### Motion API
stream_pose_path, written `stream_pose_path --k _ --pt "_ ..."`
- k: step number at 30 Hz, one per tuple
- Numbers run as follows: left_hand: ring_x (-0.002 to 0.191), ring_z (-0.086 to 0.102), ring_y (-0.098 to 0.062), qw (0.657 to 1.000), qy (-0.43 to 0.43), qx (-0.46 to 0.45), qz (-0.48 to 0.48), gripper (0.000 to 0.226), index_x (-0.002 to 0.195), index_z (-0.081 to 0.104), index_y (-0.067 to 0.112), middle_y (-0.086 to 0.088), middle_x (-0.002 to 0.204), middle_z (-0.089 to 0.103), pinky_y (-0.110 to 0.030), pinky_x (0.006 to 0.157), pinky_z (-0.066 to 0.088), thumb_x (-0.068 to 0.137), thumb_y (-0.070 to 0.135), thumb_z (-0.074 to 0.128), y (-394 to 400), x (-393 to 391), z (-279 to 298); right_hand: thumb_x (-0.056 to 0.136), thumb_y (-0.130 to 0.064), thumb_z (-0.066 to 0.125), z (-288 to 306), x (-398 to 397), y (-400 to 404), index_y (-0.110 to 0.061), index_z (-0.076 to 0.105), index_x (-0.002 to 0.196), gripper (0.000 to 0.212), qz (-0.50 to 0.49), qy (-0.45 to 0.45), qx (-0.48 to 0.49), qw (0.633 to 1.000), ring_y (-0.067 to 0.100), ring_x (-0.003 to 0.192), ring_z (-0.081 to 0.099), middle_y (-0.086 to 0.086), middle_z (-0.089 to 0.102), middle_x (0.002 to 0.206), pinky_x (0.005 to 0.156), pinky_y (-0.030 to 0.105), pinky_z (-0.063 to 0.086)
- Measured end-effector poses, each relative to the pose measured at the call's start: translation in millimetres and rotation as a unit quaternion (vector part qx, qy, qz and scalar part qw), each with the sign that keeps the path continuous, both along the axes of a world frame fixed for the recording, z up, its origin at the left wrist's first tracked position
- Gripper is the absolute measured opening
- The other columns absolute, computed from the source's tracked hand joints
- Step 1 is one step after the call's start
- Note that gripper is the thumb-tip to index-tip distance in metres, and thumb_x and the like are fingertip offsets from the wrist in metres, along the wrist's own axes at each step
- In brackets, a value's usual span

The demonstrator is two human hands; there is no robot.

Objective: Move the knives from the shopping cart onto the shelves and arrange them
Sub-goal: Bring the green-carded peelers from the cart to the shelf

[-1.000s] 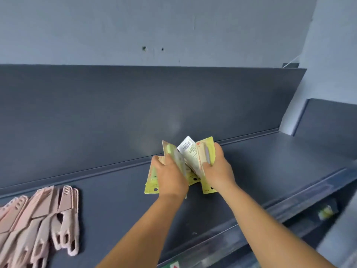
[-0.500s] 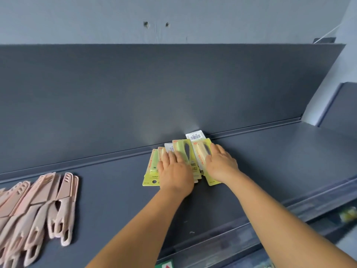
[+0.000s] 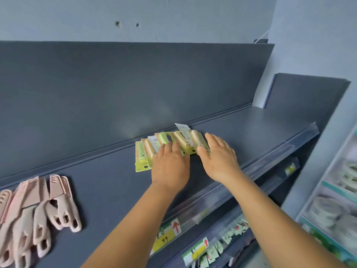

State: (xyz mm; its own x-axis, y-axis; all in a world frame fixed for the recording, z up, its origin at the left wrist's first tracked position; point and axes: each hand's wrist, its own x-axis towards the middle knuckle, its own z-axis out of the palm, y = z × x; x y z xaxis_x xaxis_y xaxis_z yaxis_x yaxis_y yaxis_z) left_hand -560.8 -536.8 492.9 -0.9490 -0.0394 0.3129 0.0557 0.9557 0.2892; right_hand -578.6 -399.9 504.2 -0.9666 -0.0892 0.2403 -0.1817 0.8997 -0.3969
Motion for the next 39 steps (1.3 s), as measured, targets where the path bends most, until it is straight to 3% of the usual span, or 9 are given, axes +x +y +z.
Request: stream_pose_path --k 8,15,23,28,31,34,39 --pt "0.14 0.027 -0.023 0.987 -0.003 -0.007 -0.158 0.056 0.145 0.031 0.01 -0.006 0.148 0.037 -0.033 0.114 0.023 0.099 0.041 0.036 5 109 -16 0.1 -0.046 0.031 -27 145 10 -0.018 0.012 0.153 0.063 -0.114 -0.024 -0.054 0.992 0.016 0.147 0.008 0.001 0.013 0.16 0.119 0.036 0.009" --pt "0.136 0.033 -0.023 0.958 -0.028 -0.03 -0.282 0.055 0.142 0.037 0.012 -0.007 0.143 0.042 -0.032 0.112 0.022 0.098 0.044 0.038 18 210 -41 0.1 -0.045 0.032 -68 278 18 -0.017 0.015 0.152 0.062 -0.218 -0.061 -0.051 0.973 0.018 0.146 0.016 0.003 0.018 0.159 0.119 0.034 0.013" --pt "0.134 0.035 -0.022 0.915 -0.087 -0.033 -0.393 0.052 0.139 0.041 0.012 -0.006 0.142 0.044 -0.032 0.109 0.023 0.097 0.043 0.04 64 298 -85 0.1 -0.044 0.033 -111 406 47 -0.015 0.018 0.152 0.062 -0.353 -0.112 -0.08 0.925 0.019 0.145 0.018 0.004 0.02 0.158 0.118 0.035 0.015" --pt "0.127 0.041 -0.023 0.879 -0.118 -0.034 -0.461 0.05 0.137 0.043 0.009 -0.007 0.136 0.049 -0.033 0.105 0.03 0.097 0.039 0.04 103 352 -109 0.098 -0.044 0.036 -137 471 67 -0.014 0.028 0.148 0.059 -0.427 -0.127 -0.106 0.889 0.021 0.14 0.028 0.004 0.032 0.153 0.115 0.036 0.021" --pt "0.124 0.041 -0.02 0.859 -0.149 -0.025 -0.49 0.045 0.135 0.042 0.014 -0.002 0.135 0.048 -0.032 0.103 0.033 0.097 0.039 0.04 126 385 -119 0.091 -0.055 0.029 -148 506 79 -0.015 0.037 0.141 0.065 -0.463 -0.132 -0.122 0.868 0.023 0.133 0.038 0.005 0.042 0.145 0.11 0.039 0.03" --pt "0.119 0.044 -0.017 0.847 -0.173 -0.04 -0.501 0.04 0.13 0.044 0.018 0.001 0.13 0.05 -0.031 0.098 0.038 0.097 0.042 0.038 152 415 -131 0.096 -0.045 0.036 -159 540 96 -0.019 0.035 0.142 0.053 -0.49 -0.13 -0.143 0.85 0.019 0.135 0.036 0.001 0.04 0.147 0.113 0.037 0.028" --pt "0.133 0.037 -0.018 0.833 -0.208 -0.062 -0.509 0.052 0.143 0.032 0.02 0.001 0.145 0.039 -0.031 0.109 0.033 0.099 0.046 0.037 202 466 -149 0.1 -0.039 0.038 -177 592 139 -0.016 0.03 0.146 0.053 -0.513 -0.137 -0.155 0.833 0.019 0.14 0.03 0.002 0.034 0.152 0.115 0.034 0.021"
